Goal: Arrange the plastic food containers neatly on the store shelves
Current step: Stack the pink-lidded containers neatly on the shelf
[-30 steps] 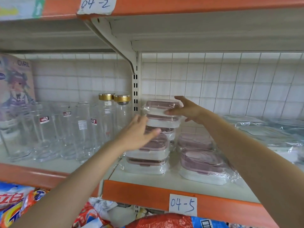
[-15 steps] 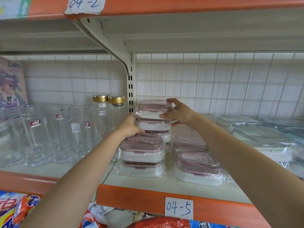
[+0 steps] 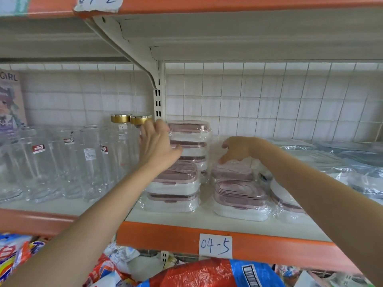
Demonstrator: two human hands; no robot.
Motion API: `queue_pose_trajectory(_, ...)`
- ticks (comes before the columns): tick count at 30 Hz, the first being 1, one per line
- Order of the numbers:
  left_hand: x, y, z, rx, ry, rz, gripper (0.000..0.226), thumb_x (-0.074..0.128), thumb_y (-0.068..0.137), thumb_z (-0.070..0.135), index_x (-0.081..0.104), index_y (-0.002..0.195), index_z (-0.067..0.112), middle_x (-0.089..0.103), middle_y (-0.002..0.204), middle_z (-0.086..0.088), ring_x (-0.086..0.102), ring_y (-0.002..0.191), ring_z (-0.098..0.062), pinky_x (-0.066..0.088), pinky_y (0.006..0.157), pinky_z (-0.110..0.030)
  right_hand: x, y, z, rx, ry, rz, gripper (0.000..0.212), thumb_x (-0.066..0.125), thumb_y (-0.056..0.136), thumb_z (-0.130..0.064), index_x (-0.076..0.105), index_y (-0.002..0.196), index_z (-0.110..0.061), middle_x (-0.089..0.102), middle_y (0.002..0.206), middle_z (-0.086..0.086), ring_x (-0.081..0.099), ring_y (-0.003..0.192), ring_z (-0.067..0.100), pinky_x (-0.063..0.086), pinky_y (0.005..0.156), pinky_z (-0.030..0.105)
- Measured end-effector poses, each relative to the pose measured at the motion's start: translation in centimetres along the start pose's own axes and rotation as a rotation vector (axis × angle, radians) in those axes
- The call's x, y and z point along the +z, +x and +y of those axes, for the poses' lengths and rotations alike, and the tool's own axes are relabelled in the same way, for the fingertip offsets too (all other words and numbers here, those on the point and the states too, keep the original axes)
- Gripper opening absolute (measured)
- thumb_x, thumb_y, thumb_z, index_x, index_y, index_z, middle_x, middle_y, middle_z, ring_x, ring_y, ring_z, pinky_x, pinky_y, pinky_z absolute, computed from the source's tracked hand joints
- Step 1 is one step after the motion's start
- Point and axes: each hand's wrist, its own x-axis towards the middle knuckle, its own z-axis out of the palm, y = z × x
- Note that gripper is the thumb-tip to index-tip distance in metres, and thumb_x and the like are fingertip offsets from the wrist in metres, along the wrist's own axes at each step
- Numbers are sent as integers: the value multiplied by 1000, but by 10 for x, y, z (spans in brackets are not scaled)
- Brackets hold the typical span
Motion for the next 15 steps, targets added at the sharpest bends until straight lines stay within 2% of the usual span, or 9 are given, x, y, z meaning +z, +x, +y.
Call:
queue_pose_trajectory(2, -3, -16, 24, 204, -12, -57, 35, 66, 83, 29, 51, 110, 14, 42, 116, -3, 41, 113, -18, 33, 94, -28, 3, -4, 5, 15, -68, -43, 64, 59, 91, -34, 34, 142, -4, 39, 145, 7, 53, 90, 21, 43, 68, 22)
queue_pose_trajectory(4, 0, -31, 49, 363, -89, -289, 33, 63, 88, 36, 56, 111, 15, 52, 112, 0, 50, 108, -14, 37, 87, -23, 5, -5, 9, 36, -93, -53, 48, 58, 93, -31, 46, 131, -5, 47, 132, 6, 49, 75, 16, 39, 55, 20)
queue_pose_trajectory(5, 4, -38, 60, 424, -89, -423, 40, 61, 88, 43, 57, 114, 13, 54, 109, 0, 53, 106, -15, 38, 84, -24, 5, -5, 13, 50, -102, -37, 29, 58, 93, -29, 55, 110, -6, 53, 113, 3, 46, 67, 14, 37, 52, 20)
queue_pose_trajectory(6, 10, -44, 69, 472, -51, -554, 50, 60, 86, 50, 55, 118, 11, 55, 109, -2, 53, 107, -18, 40, 82, -26, 5, -6, 15, 52, -94, -11, 20, 58, 93, -26, 51, 84, -10, 49, 91, -1, 42, 62, 13, 37, 52, 20)
queue_pose_trajectory(8, 25, -50, 80, 515, 81, -801, 78, 58, 82, 60, 39, 139, 10, 46, 135, -9, 44, 125, -24, 42, 95, -36, -2, -9, 18, 55, -80, 26, 39, 59, 92, -23, 33, 64, -16, 34, 72, -5, 39, 60, 12, 37, 53, 21)
queue_pose_trajectory(9, 33, -51, 83, 511, 138, -908, 90, 59, 82, 61, 24, 148, 11, 30, 151, -10, 31, 137, -25, 34, 108, -39, -7, -13, 19, 44, -83, 46, 40, 58, 92, -23, 31, 63, -17, 33, 70, -5, 39, 59, 12, 36, 53, 22)
queue_pose_trajectory(11, 43, -49, 86, 507, 193, -1028, 103, 61, 81, 60, 4, 152, 11, 6, 159, -9, 12, 145, -24, 19, 117, -38, -17, -21, 22, 35, -93, 61, 39, 59, 92, -25, 33, 63, -16, 35, 69, -4, 39, 57, 13, 34, 53, 23)
queue_pose_trajectory(12, 47, -47, 87, 508, 190, -1032, 104, 64, 80, 59, 6, 151, 10, 8, 159, -10, 16, 144, -25, 21, 116, -38, -21, -24, 23, 33, -104, 67, 36, 59, 91, -27, 37, 66, -15, 38, 71, -4, 40, 58, 13, 35, 53, 23)
queue_pose_trajectory(15, 46, -44, 88, 521, 115, -898, 97, 74, 69, 59, 32, 140, 10, 41, 140, -8, 42, 122, -21, 39, 101, -35, -30, -32, 29, 46, -122, 70, 21, 59, 91, -32, 54, 91, -11, 49, 93, -3, 49, 69, 15, 41, 58, 23)
